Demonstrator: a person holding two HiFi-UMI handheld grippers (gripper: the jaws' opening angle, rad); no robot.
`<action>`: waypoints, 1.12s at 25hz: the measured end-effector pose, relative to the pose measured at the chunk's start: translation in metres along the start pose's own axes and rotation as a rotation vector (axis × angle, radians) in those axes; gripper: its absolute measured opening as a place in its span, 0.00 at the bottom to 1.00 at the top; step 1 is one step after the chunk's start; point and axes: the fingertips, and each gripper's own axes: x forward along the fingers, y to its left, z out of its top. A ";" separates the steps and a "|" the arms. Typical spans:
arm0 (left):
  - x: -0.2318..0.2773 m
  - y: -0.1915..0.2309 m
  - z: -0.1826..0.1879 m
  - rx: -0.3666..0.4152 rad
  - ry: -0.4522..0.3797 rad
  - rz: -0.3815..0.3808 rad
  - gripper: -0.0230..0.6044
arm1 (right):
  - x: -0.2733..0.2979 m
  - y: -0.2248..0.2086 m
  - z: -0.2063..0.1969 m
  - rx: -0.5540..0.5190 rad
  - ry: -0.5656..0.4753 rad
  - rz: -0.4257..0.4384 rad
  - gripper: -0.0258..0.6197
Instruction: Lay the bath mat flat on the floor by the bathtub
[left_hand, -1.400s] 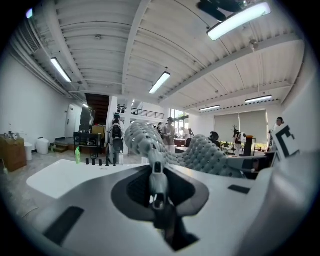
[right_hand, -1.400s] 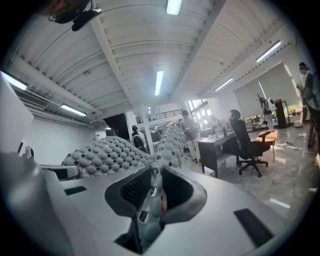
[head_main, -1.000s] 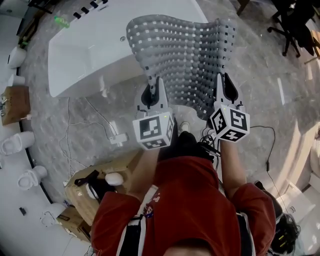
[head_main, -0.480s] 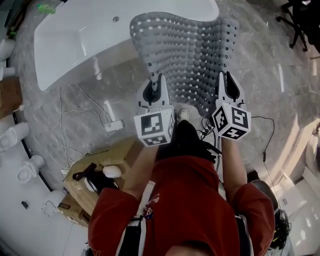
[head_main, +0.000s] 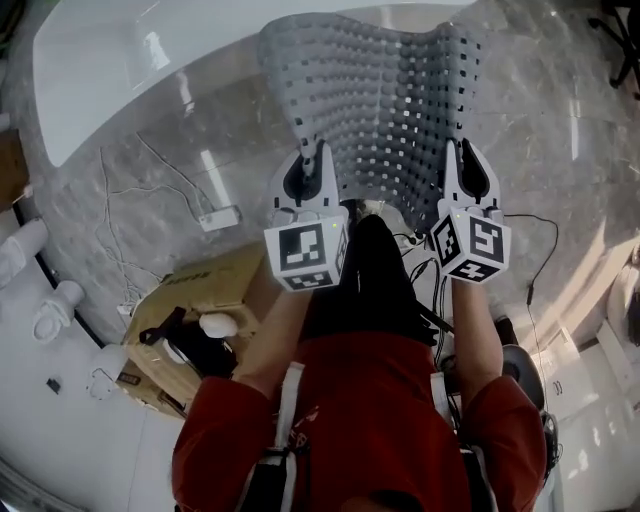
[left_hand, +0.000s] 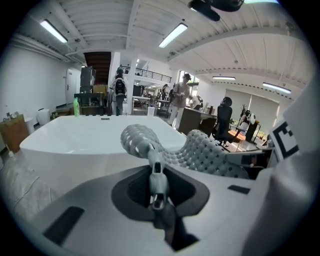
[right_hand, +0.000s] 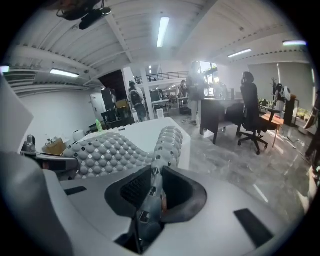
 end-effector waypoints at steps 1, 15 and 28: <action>0.007 0.004 -0.010 -0.002 0.015 0.001 0.13 | 0.008 -0.002 -0.010 0.001 0.015 -0.002 0.16; 0.122 0.063 -0.162 -0.053 0.165 0.025 0.13 | 0.126 -0.023 -0.158 -0.049 0.174 -0.029 0.16; 0.237 0.098 -0.295 -0.051 0.228 0.034 0.13 | 0.240 -0.050 -0.286 -0.119 0.220 -0.061 0.16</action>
